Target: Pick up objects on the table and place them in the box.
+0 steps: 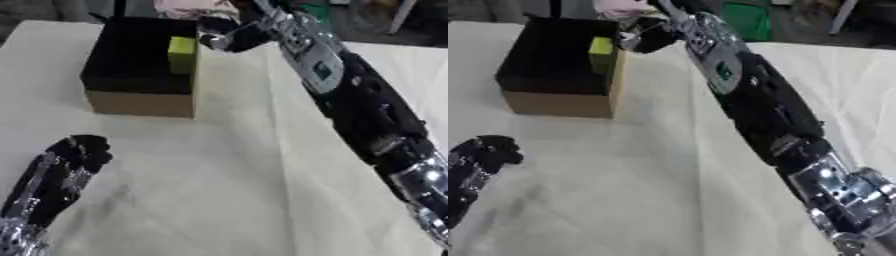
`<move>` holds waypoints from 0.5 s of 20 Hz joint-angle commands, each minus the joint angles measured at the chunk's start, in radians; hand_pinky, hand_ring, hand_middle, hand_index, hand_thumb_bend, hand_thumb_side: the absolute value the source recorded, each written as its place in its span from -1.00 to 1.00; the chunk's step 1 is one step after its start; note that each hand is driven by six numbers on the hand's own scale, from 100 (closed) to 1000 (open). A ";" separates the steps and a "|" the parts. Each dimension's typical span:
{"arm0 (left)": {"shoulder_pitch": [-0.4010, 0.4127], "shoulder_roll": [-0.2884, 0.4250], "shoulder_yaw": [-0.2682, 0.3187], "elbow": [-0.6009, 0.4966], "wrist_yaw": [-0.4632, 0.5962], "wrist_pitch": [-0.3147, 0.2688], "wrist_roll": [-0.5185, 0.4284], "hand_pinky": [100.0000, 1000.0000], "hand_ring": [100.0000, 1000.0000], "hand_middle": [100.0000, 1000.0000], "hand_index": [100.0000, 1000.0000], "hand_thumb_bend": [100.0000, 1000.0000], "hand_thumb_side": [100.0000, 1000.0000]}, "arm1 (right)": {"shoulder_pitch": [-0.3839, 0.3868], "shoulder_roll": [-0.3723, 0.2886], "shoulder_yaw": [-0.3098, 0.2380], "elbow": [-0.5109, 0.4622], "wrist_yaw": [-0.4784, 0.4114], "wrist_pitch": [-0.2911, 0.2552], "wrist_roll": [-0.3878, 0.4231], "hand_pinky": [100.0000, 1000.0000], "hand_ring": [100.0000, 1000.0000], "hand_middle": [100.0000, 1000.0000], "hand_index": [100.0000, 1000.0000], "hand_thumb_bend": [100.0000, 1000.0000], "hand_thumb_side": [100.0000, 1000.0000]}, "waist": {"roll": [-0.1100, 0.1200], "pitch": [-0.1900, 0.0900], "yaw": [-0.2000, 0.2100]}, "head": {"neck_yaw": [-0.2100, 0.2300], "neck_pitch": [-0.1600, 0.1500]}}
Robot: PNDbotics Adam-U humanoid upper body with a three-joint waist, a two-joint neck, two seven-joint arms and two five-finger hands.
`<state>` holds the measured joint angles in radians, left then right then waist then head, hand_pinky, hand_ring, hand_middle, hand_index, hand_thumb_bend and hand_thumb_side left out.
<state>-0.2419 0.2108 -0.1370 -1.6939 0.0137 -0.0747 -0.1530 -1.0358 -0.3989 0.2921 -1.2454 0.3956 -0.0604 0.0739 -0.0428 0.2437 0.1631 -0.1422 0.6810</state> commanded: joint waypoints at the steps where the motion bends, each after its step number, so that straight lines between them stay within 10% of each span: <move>1: 0.000 0.009 0.022 -0.013 -0.002 -0.002 0.018 0.27 0.13 0.08 0.34 -0.15 0.06 | 0.034 -0.092 -0.008 -0.183 -0.196 0.063 -0.013 0.18 0.34 0.26 0.63 -0.32 -0.73 | 0.008 -0.022 -0.016 | 0.020 0.009; 10: 0.010 0.010 0.052 -0.015 -0.007 -0.003 0.050 0.27 0.13 0.08 0.34 -0.15 0.05 | 0.354 -0.232 -0.120 -0.563 -0.479 0.130 -0.142 0.08 0.31 0.22 0.60 -0.63 -0.58 | 0.024 -0.021 -0.086 | 0.058 0.017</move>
<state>-0.2278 0.2107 -0.0955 -1.6940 0.0091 -0.0765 -0.1097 -0.6715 -0.5918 0.1984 -1.7578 -0.0548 0.0693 -0.0483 -0.0204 0.2430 0.0741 -0.0905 0.6922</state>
